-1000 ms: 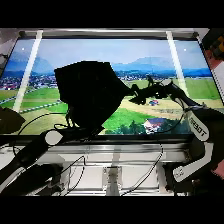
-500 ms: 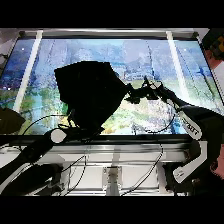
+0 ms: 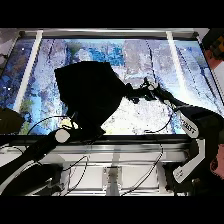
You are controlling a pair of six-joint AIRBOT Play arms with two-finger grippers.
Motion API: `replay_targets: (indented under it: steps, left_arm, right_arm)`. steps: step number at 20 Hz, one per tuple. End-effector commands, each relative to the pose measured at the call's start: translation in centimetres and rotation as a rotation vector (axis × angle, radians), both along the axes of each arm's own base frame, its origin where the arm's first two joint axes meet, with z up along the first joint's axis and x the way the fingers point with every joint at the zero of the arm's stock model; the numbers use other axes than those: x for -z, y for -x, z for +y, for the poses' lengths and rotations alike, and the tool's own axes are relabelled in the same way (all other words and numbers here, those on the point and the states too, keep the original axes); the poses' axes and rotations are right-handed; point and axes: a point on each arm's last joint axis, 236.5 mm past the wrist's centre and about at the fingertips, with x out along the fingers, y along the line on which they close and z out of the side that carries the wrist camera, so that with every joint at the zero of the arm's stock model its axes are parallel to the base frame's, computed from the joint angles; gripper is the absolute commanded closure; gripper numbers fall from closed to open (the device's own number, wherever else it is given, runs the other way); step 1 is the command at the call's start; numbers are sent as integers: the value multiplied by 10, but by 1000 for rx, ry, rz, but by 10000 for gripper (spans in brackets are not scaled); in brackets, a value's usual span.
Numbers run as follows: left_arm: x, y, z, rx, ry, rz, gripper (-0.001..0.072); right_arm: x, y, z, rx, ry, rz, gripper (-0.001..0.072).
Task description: Fold the clothes and pants, and hang the long-sleeved shirts on hangers.
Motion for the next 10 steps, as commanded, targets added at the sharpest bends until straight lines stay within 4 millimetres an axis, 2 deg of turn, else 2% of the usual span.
replay_targets:
  steps: [1,3,4,5,7,10]
  left_arm:
    - [9,-6,-5,-14,-20,-29,336]
    - [11,-30,0,-71,-35,-106,336]
    - [6,-43,2,-63,-50,-193,336]
    - [-5,-52,2,18,-87,-328,337]
    - [-24,-55,-2,219,-160,-545,338]
    - [-46,-50,-4,426,-239,-729,348]
  right_arm:
    - [1,5,4,-25,-5,9,678]
    - [0,14,9,-83,-8,9,678]
    - [0,20,12,-125,-7,2,678]
    - [-1,26,15,-162,-13,4,678]
    - [-2,35,19,-198,-27,21,678]
    - [-4,42,21,-220,-41,40,678]
